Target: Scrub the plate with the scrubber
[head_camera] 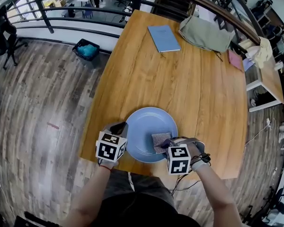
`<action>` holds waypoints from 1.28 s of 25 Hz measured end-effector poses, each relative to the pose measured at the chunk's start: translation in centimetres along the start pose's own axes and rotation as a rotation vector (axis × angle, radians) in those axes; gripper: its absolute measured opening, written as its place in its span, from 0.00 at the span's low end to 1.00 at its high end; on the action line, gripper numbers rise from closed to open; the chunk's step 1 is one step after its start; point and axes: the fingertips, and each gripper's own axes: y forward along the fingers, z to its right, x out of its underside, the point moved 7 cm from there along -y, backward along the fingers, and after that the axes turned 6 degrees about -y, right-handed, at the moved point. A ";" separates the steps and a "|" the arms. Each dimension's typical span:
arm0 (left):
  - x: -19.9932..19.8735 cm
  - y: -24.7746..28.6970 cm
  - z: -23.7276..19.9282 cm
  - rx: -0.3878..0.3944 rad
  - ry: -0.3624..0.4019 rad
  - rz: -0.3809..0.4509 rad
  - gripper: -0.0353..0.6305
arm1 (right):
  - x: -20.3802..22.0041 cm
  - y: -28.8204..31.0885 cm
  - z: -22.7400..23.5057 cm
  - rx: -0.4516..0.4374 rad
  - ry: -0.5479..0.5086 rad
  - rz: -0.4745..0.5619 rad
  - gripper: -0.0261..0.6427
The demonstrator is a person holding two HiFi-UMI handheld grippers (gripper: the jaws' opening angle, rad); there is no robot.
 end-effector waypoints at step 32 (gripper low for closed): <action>1.0 -1.6 -0.9 0.004 -0.061 0.027 0.09 | -10.0 1.6 7.5 -0.153 0.035 0.176 0.17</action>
